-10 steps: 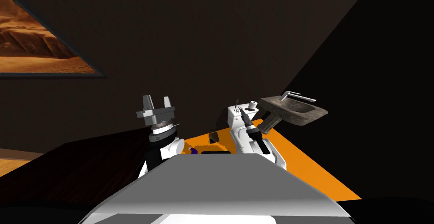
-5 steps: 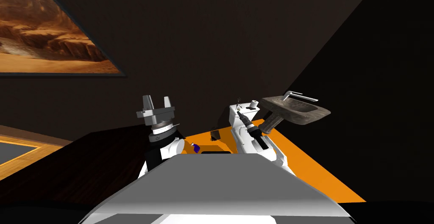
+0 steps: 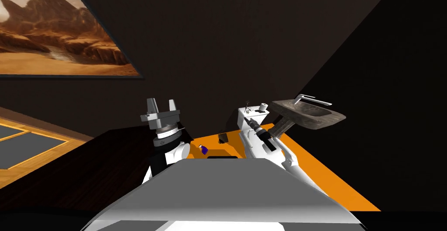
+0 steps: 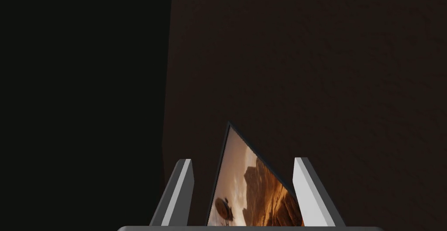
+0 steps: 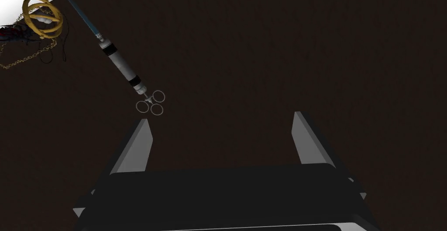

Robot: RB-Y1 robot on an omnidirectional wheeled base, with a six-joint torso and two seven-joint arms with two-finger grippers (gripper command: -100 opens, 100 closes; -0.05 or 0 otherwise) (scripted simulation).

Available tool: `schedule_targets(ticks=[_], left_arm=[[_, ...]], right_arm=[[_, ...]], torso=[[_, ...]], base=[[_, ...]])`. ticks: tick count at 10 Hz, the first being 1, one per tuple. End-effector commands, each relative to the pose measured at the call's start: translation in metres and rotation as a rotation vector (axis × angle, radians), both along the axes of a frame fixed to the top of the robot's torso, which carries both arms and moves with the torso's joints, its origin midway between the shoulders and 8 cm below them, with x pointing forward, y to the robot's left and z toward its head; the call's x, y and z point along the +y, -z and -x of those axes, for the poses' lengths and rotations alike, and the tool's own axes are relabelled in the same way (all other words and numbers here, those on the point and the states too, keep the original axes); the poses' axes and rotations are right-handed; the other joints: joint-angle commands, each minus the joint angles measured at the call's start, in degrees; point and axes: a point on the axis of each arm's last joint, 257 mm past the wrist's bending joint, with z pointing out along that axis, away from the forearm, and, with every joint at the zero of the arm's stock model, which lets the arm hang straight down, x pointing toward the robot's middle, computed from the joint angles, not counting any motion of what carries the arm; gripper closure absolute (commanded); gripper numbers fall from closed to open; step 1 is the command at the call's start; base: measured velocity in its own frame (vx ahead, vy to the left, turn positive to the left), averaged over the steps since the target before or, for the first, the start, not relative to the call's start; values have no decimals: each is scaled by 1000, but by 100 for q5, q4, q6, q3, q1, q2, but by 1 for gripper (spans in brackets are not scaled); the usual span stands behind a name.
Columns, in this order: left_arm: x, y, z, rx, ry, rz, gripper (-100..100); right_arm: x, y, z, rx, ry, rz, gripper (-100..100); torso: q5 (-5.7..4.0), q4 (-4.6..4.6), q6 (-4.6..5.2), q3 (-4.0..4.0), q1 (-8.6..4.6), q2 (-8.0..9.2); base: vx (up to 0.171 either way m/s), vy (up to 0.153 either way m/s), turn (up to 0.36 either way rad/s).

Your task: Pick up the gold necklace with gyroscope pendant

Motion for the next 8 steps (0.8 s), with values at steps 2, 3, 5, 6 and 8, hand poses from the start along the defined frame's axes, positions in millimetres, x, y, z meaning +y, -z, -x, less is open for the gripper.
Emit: schedule_targets(ticks=[2, 3, 5, 6, 8], left_arm=[[0, 0, 0, 0, 0, 0, 0], [0, 0, 0, 0, 0, 0, 0], [0, 0, 0, 0, 0, 0, 0], [0, 0, 0, 0, 0, 0, 0], [0, 0, 0, 0, 0, 0, 0]], right_arm=[[-19, 20, -8, 29, 9, 176, -100], [-22, 26, -8, 37, 12, 193, -100], [-40, 39, -12, 58, 17, 318, -100], [-59, 49, -15, 80, 24, 425, -100], [-79, 60, -18, 99, 28, 549, -100]], torso=[[0, 0, 2, -1, 2, -4], [1, -1, 0, -2, 5, -4], [0, -1, 0, -4, 0, -7], [-1, -1, 2, -4, -3, -8], [0, -2, 2, -6, 0, -11]], base=[[-61, 36, 70], [-47, 34, 44], [-54, 23, 82], [-49, 35, 115], [-44, 26, 85]])
